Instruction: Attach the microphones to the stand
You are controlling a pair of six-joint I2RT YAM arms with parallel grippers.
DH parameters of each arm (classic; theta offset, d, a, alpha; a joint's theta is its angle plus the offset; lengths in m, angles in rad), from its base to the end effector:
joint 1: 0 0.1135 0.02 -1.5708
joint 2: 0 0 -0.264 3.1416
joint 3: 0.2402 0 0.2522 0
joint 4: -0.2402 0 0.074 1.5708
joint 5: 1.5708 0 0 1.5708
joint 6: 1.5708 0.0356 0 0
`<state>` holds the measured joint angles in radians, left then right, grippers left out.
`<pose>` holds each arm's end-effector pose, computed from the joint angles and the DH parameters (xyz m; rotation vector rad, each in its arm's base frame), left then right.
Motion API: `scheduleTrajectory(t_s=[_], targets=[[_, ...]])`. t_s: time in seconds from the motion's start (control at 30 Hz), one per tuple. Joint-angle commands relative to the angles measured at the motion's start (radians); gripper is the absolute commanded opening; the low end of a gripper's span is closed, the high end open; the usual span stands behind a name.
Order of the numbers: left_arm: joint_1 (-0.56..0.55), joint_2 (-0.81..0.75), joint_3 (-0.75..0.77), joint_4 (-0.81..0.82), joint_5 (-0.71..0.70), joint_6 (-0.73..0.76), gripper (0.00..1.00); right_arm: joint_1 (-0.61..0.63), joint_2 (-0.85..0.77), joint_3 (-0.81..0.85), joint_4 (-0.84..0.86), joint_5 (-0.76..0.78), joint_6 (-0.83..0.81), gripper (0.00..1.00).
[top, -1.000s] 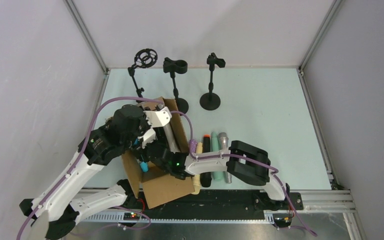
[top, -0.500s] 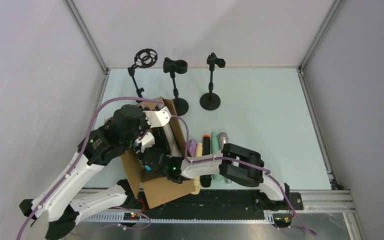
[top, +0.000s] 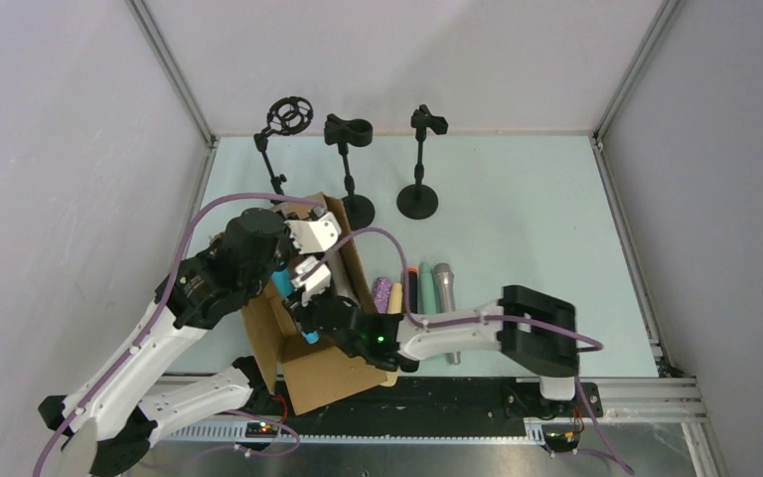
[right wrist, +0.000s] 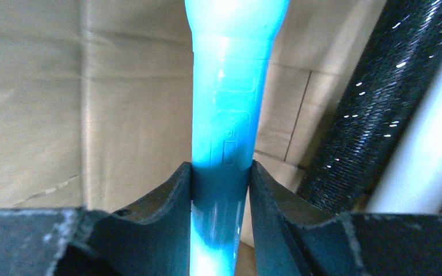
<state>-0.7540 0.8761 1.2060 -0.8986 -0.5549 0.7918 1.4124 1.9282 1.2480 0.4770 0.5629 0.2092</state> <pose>0.1230 -0.0898 0.3963 1.2194 1.7146 0.6134 0.0886 0.4340 0.2324 -0.6486 1.6712 0.6832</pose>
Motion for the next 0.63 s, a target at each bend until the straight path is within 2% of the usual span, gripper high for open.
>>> scheduleTrajectory(t_s=[0.0,0.17,0.33,0.6], targets=[[0.006,-0.024,-0.007,0.090,-0.005,-0.004,0.00,0.033,-0.208,-0.078,0.041,-0.007,0.017,0.00],[0.007,-0.036,-0.016,0.090,-0.008,0.001,0.00,0.057,-0.363,-0.175,-0.077,-0.038,0.064,0.00],[0.009,-0.037,-0.018,0.090,-0.004,0.000,0.00,0.069,-0.522,-0.255,-0.322,-0.030,0.164,0.00],[0.008,-0.029,-0.010,0.089,-0.003,0.001,0.00,0.116,-0.757,-0.324,-0.598,0.004,0.241,0.00]])
